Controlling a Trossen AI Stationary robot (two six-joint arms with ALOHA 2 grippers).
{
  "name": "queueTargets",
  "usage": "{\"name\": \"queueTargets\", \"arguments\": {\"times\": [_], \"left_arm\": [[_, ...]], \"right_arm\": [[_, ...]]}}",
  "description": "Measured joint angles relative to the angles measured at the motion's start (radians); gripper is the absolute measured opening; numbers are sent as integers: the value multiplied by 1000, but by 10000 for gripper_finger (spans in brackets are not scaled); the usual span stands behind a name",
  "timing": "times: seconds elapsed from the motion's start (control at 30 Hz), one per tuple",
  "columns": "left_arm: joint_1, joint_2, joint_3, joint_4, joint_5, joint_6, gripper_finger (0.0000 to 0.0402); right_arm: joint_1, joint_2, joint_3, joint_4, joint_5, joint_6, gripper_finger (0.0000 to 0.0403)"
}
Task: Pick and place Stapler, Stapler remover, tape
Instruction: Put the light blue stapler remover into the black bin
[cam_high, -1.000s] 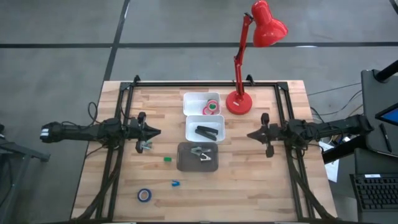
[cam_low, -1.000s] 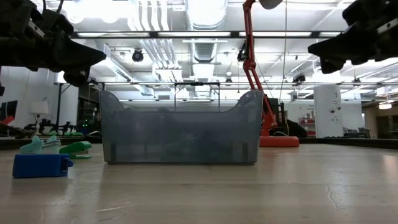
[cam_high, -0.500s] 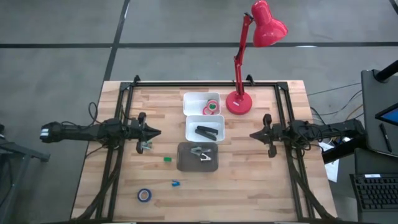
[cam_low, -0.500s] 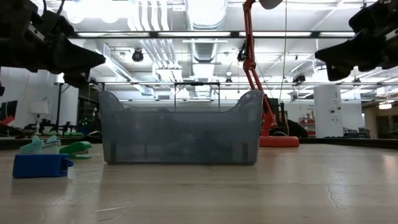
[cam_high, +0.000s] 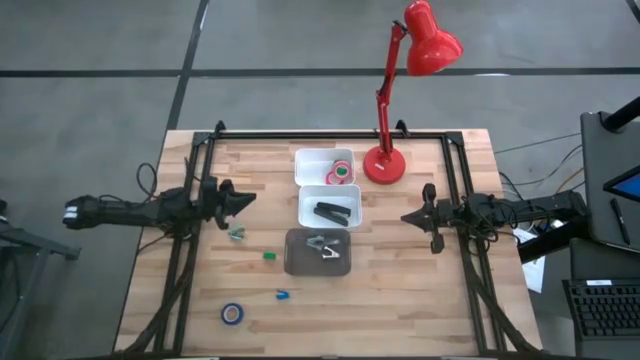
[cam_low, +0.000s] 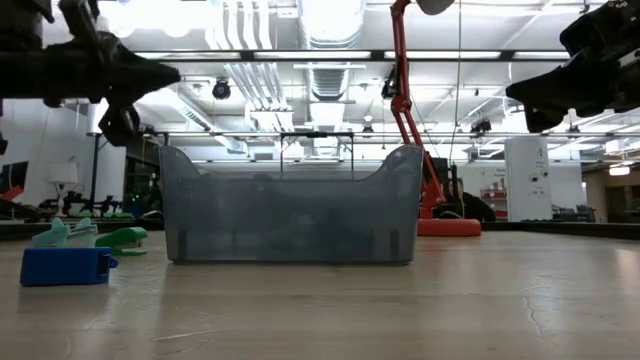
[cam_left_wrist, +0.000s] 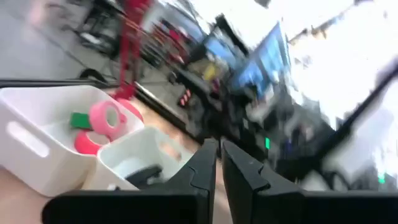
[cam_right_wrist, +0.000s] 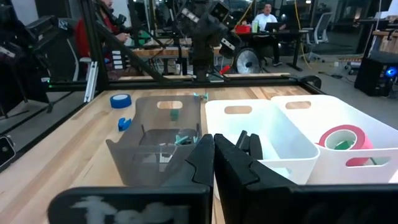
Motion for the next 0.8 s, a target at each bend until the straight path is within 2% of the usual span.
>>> {"name": "queueTargets", "arguments": {"times": [0.07,0.2,0.33,0.43,0.53,0.7,0.8], "left_arm": [[2,-1,11,11,9,-2,30],[-18,27,53,2,137,19,30],[-52,105,124,59,154,102,32],[-61,167,183,13,159,169,47],[-61,228,238,-130,158,202,80],[-61,303,335,-487,154,259,147],[-61,330,397,-713,161,301,169]], "right_arm": [[0,0,0,0,0,0,9],[0,0,0,0,0,0,9],[0,0,0,0,0,2,9],[0,0,0,0,0,-1,9],[0,0,0,0,0,-1,9],[0,0,0,0,0,1,9],[0,0,0,0,0,0,9]]}}
